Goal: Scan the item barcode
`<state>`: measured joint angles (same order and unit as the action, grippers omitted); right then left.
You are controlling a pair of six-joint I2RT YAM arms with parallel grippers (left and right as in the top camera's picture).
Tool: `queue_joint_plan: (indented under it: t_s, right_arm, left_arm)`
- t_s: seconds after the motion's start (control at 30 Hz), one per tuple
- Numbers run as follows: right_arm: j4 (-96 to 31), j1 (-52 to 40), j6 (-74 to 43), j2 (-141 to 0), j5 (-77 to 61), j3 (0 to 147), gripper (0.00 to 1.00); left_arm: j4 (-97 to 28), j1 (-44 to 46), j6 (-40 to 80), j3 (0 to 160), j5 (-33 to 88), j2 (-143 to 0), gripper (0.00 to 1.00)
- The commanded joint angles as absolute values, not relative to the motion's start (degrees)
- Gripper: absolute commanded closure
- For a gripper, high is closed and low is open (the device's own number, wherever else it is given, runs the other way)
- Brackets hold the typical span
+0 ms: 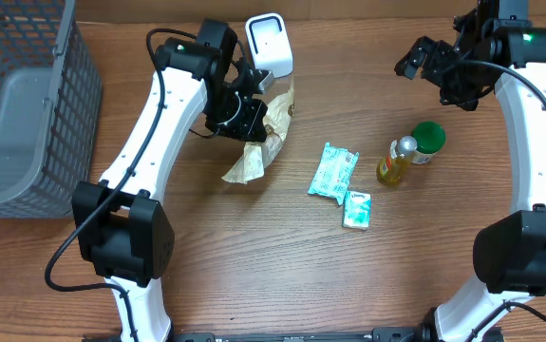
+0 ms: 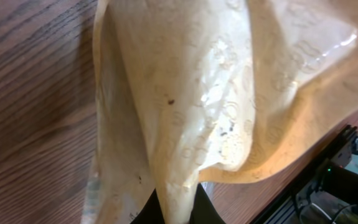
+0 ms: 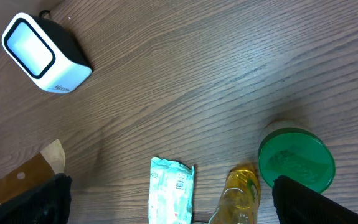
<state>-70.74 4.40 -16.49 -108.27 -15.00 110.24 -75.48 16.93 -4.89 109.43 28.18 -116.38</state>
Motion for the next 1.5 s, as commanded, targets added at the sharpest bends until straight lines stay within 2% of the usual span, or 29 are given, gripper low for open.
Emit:
queue_joint_plan:
  t_s: [0.0,0.33,0.47,0.6,0.63,0.73,0.77,0.93,1.13,1.23,1.47]
  right_arm:
    - [-70.6,4.5,-16.4,-107.4,-14.6,110.6,0.0]
    - [-70.6,4.5,-16.4,-107.4,-14.6,110.6,0.0]
    - [-70.6,4.5,-16.4,-107.4,-14.6,110.6,0.0]
    - [-70.6,4.5,-16.4,-107.4,-14.6,110.6,0.0]
    - [-70.6,4.5,-16.4,-107.4,-14.6,110.6,0.0]
    - [-70.6,4.5,-16.4,-107.4,-14.6,110.6,0.0]
    - [-70.6,4.5,-16.4,-107.4,-14.6,110.6,0.0]
    - [-70.6,4.5,-16.4,-107.4,-14.6,110.6,0.0]
    - [-70.6,4.5,-16.4,-107.4,-14.6,110.6,0.0]
    - [-70.6,4.5,-16.4,-107.4,-14.6,110.6,0.0]
    - [-70.6,4.5,-16.4,-107.4,-14.6,110.6,0.0]
  left_arm:
    - [-75.0,18.1,-5.0,110.2,22.2,-116.4,0.96]
    - [-62.9,25.5,5.2,98.1,-4.6,-116.4,0.96]
    - [-57.8,27.9,6.7,92.6,-8.4,-116.4,0.95]
    - [-56.5,28.5,6.7,90.7,-8.3,-116.4,0.5]
    - [-56.4,28.5,6.6,90.7,-8.3,-116.4,0.36]
    - [-55.0,28.5,5.4,90.9,-8.3,-116.4,0.15]
    - [-54.7,28.5,4.6,90.9,-8.1,-116.4,0.11]
    - [-55.4,29.4,-2.5,90.4,-7.9,-116.6,0.07]
    - [-54.5,30.5,-13.3,85.7,-7.9,-116.6,0.08]
    - [-50.2,30.5,-14.3,82.1,-8.1,-116.6,0.04]
    - [-41.2,30.5,-14.6,77.0,-12.5,-116.6,0.01]
